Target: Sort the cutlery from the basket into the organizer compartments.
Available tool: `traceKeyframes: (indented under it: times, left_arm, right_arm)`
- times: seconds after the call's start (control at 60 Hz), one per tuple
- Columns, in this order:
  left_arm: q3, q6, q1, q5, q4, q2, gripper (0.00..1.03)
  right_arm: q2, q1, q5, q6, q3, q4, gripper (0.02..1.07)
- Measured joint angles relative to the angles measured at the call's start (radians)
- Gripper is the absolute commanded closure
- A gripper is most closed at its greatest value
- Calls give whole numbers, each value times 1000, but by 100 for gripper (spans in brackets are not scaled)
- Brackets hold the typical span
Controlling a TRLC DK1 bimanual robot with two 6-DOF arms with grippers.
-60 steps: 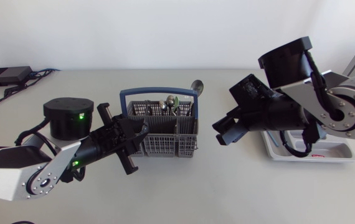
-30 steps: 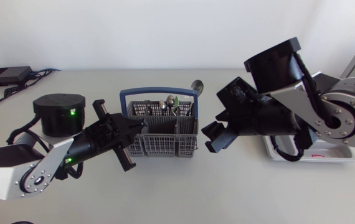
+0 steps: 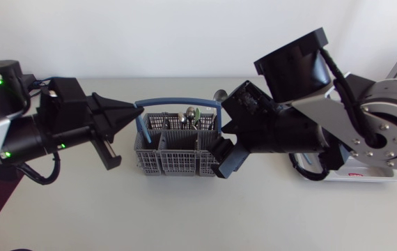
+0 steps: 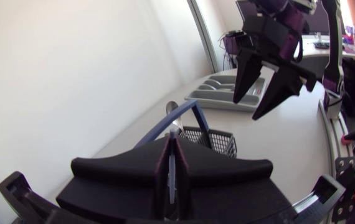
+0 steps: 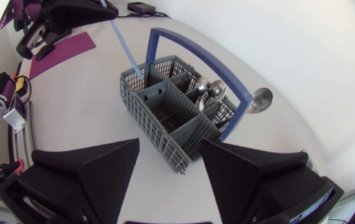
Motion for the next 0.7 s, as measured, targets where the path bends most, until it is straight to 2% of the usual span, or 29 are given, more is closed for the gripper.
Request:
traceKeyframes:
  times: [0.333, 0.55, 0.7]
  left_arm:
    - [158, -272, 148, 290, -153, -19, 100]
    - [190, -389, 155, 375, -189, 34, 100]
    - [198, -441, 155, 401, -192, 63, 100]
  right_arm:
    - [0, 59, -53, 3, 55, 5, 36]
    - [11, 101, -64, 3, 89, 52, 36]
    - [42, 123, -68, 3, 105, 89, 36]
